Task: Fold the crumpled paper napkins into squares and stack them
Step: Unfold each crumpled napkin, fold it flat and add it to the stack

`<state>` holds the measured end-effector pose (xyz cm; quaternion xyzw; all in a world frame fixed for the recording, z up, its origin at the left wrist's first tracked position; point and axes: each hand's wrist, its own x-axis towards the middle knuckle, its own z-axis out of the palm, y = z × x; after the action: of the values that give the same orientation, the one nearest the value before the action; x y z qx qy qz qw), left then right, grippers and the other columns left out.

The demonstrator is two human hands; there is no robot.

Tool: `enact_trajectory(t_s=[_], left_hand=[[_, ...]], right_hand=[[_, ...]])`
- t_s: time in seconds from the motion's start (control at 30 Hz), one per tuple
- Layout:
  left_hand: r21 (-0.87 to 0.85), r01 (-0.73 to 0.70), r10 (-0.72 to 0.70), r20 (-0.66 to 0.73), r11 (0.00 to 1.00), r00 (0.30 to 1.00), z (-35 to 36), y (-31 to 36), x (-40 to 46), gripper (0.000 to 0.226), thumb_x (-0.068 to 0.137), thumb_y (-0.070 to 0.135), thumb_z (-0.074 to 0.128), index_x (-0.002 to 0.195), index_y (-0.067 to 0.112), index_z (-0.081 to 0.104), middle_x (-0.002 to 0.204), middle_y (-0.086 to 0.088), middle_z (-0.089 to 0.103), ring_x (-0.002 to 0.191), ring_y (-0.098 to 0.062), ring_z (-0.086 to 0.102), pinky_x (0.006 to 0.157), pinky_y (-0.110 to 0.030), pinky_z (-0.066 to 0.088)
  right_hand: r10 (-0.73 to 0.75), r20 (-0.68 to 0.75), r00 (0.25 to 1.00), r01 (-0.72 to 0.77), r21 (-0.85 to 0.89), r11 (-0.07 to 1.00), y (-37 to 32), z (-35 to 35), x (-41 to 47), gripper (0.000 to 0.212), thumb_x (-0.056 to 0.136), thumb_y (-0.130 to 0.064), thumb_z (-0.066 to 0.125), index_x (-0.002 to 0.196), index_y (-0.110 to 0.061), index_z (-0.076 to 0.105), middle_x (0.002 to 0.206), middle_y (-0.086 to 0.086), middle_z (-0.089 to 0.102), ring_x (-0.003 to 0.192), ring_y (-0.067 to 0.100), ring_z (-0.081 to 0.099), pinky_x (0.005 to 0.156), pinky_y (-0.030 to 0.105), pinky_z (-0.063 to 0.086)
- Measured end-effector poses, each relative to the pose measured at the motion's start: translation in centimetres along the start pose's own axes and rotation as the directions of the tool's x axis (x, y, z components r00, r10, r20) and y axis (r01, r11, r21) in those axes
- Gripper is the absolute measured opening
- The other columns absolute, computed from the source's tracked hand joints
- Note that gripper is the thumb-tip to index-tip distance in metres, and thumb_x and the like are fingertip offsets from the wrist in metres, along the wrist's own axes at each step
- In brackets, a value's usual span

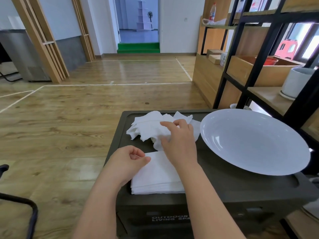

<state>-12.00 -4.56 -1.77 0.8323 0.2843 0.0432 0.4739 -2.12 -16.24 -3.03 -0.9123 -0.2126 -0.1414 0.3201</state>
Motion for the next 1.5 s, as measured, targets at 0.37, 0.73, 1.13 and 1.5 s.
enact_trajectory(t_s=[0.37,0.73,1.13,1.5], left_hand=[[0.045,-0.234,0.234,-0.375,0.971,0.897,-0.5,1.9,-1.3,0.014,0.084,0.032,0.069,0.09,0.025,0.059,0.087,0.012,0.061,0.078,-0.004,0.056,0.061,-0.018,0.04],[0.276,-0.456,0.532,-0.377,0.846,0.758,1.5,2.9,-1.9,0.018,0.09,0.028,0.053,0.073,0.03,0.056,0.064,0.01,0.056,0.063,-0.009,0.052,0.05,-0.02,0.032],[-0.349,-0.124,0.082,-0.134,0.929,0.988,-0.3,2.0,-1.2,0.024,0.094,0.03,0.056,0.09,0.012,0.071,0.088,-0.006,0.074,0.083,-0.021,0.07,0.069,-0.029,0.051],[0.106,-0.036,0.056,-0.199,0.994,0.978,-0.4,0.2,-0.1,0.043,0.097,0.034,0.048,0.068,0.002,0.046,0.059,-0.018,0.045,0.053,-0.026,0.04,0.053,-0.03,0.032]], right_hand=[[0.026,-0.231,0.973,0.015,0.173,0.985,0.5,-2.7,-0.8,0.009,0.086,-0.023,0.065,0.094,-0.022,0.07,0.106,-0.007,0.06,0.1,0.006,0.043,0.082,0.021,0.04],[-0.103,0.065,0.993,0.048,0.573,0.818,-1.9,-5.6,-2.6,0.026,0.08,-0.034,0.069,0.105,-0.037,0.06,0.107,-0.024,0.059,0.104,-0.005,0.051,0.08,0.005,0.039],[0.139,0.395,0.908,-0.386,0.661,0.643,0.6,-4.8,-2.5,0.04,0.085,-0.042,0.065,0.097,-0.005,0.069,0.098,0.011,0.071,0.096,0.03,0.066,0.091,0.052,0.051],[0.221,0.469,0.855,-0.331,0.167,0.929,1.0,-5.5,-2.9,0.044,0.09,-0.042,0.058,0.057,-0.014,0.05,0.055,-0.001,0.045,0.052,0.009,0.043,0.055,0.02,0.033]])
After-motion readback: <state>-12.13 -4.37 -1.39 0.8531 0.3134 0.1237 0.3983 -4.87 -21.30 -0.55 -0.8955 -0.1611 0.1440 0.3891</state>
